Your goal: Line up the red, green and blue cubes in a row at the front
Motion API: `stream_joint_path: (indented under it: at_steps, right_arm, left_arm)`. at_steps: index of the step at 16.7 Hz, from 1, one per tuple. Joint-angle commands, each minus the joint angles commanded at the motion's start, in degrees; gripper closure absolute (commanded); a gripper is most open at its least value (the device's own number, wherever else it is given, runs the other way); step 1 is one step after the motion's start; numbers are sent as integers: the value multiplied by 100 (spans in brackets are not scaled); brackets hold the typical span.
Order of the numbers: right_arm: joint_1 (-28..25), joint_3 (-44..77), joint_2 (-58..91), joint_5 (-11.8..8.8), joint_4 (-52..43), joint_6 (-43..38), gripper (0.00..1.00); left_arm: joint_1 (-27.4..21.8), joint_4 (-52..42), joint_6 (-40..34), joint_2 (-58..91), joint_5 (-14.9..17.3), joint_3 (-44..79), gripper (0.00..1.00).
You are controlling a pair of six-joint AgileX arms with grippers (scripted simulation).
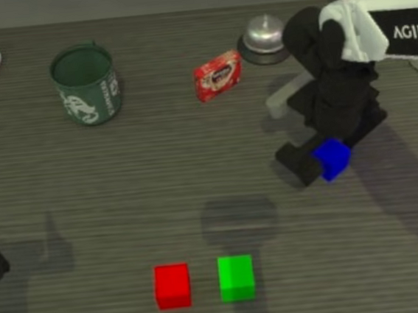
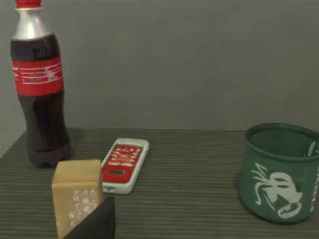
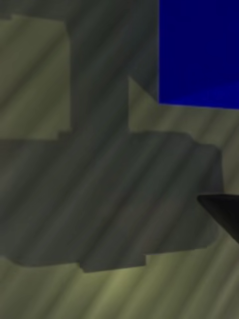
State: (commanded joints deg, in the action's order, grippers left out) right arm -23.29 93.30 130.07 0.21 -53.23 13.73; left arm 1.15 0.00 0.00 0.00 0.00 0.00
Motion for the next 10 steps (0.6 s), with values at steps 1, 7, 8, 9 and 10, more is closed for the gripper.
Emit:
stream_joint_path:
  at_steps: [1, 7, 8, 9, 10]
  right_arm:
    - [0, 0, 0, 0, 0, 0, 38]
    - [0, 0, 0, 0, 0, 0, 83]
    - [0, 0, 0, 0, 0, 0, 90]
    - [0, 0, 0, 0, 0, 0, 98]
    - [0, 0, 0, 0, 0, 0, 100]
  left_arm:
    - [0, 0, 0, 0, 0, 0, 0]
    - [0, 0, 0, 0, 0, 0, 0]
    - [0, 0, 0, 0, 0, 0, 0]
    - [0, 0, 0, 0, 0, 0, 0]
    - [0, 0, 0, 0, 0, 0, 0]
